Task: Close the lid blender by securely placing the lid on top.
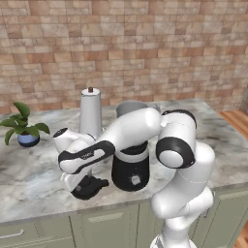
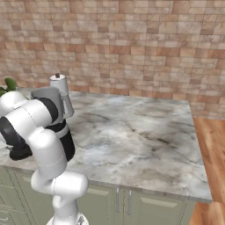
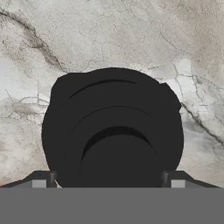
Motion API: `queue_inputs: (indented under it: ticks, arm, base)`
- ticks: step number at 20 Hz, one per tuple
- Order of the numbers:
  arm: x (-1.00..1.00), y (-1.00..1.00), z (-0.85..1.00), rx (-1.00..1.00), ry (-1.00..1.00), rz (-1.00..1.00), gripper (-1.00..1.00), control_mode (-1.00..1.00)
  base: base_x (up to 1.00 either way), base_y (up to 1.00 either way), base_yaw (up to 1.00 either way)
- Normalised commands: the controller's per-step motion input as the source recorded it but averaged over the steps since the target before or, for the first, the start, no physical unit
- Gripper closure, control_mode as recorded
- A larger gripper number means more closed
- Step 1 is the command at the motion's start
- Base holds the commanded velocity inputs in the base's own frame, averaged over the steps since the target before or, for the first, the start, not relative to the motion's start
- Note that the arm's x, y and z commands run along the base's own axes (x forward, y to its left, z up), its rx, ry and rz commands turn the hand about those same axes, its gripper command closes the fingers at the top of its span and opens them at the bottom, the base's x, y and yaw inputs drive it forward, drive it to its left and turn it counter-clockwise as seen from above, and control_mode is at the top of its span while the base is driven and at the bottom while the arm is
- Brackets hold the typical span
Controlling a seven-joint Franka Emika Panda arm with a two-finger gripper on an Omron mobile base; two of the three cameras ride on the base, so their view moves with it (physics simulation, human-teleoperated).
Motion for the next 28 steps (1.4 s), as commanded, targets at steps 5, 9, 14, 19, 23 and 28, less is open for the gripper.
queue_inputs:
  ticks: [5, 9, 14, 19, 23, 28]
  arm:
    - [0.0, -0.08, 0.0, 0.0, -0.14, 0.0, -1.0, -1.0]
    - [0.0, -0.04, -0.11, 0.0, -0.05, 0.0, -1.0, -1.0]
    - [0.05, -0.03, -0.32, 0.0, 0.0, 0.0, -1.0, -1.0]
    - [0.04, 0.0, -0.38, 0.0, 0.01, 0.0, -1.0, -1.0]
    - [0.0, -0.03, -0.4, 0.0, 0.04, 0.0, 1.0, -1.0]
    - [-0.03, 0.0, -0.24, 0.01, 0.0, 0.0, 1.0, -1.0]
  base:
    - [0.0, 0.0, 0.0]
    - [0.0, 0.0, 0.0]
    - [0.0, 0.0, 0.0]
    - [0.0, 0.0, 0.0]
    - [0.0, 0.0, 0.0]
    - [0.0, 0.0, 0.0]
